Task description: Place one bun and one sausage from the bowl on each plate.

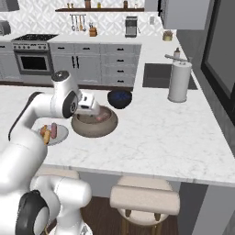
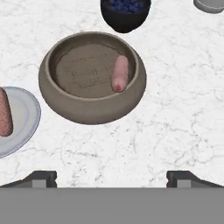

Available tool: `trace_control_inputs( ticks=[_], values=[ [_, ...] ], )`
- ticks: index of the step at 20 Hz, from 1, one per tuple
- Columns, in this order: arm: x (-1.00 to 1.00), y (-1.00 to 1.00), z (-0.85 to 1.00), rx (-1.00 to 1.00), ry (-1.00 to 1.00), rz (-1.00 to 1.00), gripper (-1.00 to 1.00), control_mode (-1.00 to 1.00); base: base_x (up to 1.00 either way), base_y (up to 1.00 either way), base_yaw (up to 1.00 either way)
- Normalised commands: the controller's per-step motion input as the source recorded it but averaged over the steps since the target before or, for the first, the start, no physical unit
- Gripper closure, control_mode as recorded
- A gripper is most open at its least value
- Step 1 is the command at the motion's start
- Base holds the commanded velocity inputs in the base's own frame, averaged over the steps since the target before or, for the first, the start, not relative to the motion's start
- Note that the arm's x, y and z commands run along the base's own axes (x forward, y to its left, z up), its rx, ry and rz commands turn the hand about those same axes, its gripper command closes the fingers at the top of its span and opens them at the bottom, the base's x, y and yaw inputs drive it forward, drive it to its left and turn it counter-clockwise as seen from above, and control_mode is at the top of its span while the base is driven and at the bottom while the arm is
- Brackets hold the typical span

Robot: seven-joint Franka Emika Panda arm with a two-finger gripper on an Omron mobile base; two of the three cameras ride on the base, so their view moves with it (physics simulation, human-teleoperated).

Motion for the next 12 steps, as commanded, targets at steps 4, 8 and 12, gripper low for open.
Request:
trace_control_inputs(
  ticks=[4,8,12],
  values=[
    [1.00,-0.05,0.04,0.01,0.10,0.00,-1.00,-1.00,0.00,0.00,0.00],
    [1.00,-0.06,-0.22,0.05,0.21,-0.02,-1.00,-1.00,0.00,0.00,0.00],
    [0.98,0.00,-0.58,0.00,0.32,-0.19,-1.00,-1.00,0.00,0.00,0.00]
  ],
)
